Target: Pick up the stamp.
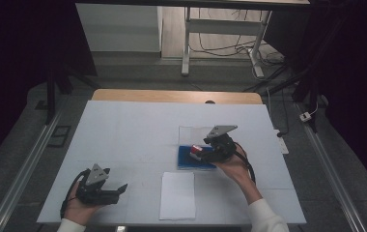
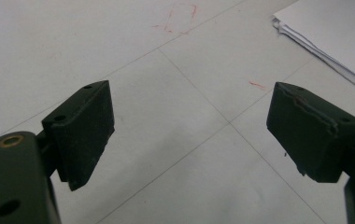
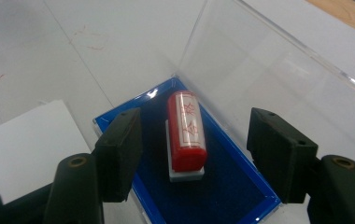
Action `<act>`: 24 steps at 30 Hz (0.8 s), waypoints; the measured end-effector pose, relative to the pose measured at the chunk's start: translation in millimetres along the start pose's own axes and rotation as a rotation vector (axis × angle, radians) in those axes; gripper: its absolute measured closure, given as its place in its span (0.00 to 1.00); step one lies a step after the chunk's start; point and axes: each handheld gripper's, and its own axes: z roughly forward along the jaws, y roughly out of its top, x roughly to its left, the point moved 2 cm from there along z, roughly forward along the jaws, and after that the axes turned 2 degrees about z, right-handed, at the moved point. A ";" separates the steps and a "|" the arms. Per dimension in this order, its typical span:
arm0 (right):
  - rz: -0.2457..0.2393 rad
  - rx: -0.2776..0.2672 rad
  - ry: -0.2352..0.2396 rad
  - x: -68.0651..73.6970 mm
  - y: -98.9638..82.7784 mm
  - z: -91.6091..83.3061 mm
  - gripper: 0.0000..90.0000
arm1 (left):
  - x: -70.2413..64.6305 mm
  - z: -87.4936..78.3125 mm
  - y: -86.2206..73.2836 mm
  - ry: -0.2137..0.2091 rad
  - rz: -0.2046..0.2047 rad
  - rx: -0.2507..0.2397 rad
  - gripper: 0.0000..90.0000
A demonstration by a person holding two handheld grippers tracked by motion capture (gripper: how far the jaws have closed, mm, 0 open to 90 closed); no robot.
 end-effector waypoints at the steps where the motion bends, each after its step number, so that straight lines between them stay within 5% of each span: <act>1: -0.004 0.001 0.002 0.1 0.0 1.2 0.41 | 0.0 -0.1 0.0 0.000 0.000 0.000 0.17; 24: -0.026 0.019 0.012 1.6 0.4 16.8 0.70 | 2.0 -0.3 -1.1 0.003 -0.003 0.005 0.17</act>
